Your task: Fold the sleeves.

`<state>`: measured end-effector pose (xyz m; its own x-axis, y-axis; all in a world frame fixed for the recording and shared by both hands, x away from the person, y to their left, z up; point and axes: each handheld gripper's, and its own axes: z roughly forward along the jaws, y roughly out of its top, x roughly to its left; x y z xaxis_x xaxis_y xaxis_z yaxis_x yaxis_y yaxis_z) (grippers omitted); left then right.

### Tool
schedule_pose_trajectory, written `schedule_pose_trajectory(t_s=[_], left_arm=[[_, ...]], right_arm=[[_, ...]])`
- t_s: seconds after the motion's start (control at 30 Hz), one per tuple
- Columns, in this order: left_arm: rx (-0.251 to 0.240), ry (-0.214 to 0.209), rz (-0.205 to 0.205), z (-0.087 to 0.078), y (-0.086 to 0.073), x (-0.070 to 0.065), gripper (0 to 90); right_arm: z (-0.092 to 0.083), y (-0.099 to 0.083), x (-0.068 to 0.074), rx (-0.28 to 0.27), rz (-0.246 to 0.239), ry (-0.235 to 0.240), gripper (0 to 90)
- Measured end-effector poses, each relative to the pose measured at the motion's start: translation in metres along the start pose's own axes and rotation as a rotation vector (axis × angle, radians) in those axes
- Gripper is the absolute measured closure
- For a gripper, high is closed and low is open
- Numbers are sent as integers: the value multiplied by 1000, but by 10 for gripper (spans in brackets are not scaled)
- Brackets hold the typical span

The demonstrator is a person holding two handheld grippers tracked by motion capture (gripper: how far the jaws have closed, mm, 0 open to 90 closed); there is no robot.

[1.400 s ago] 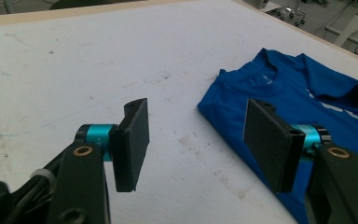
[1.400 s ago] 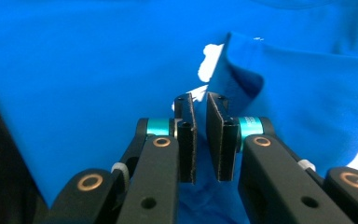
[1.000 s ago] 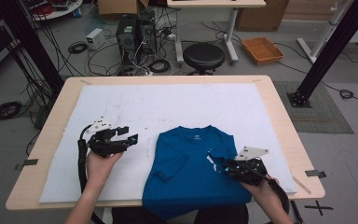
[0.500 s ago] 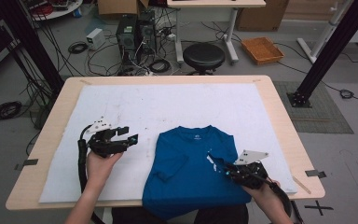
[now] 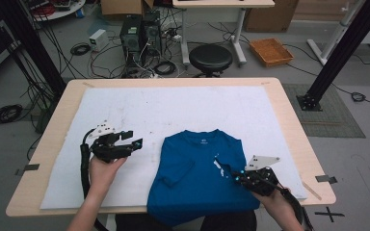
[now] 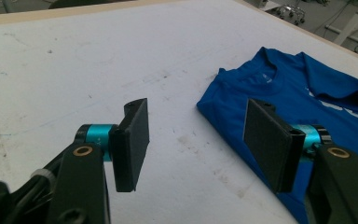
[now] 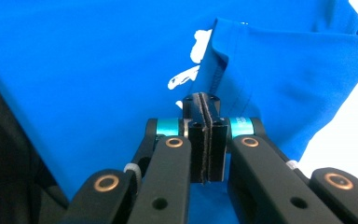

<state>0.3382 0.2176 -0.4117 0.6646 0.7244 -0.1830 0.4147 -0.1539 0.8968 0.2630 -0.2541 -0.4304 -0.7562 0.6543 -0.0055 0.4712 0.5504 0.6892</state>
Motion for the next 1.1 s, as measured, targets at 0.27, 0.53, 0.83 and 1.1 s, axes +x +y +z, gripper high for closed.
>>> schedule_pose_trajectory(t_s=[0.27, 0.53, 0.83, 1.1], left_arm=[[0, -5, -3, 0, 0, 0, 408], [0, -20, -8, 8, 5, -2, 408], [20, -27, -18, 28, 21, -8, 411], [25, -54, -51, 50, 27, -7, 416]], right_arm=[[-3, -2, 0, 4, -22, 53, 821], [-20, 10, -24, -115, 72, -36, 614], [-18, 36, -70, -215, 170, -128, 537], [-8, 50, -90, -266, 239, -153, 493]])
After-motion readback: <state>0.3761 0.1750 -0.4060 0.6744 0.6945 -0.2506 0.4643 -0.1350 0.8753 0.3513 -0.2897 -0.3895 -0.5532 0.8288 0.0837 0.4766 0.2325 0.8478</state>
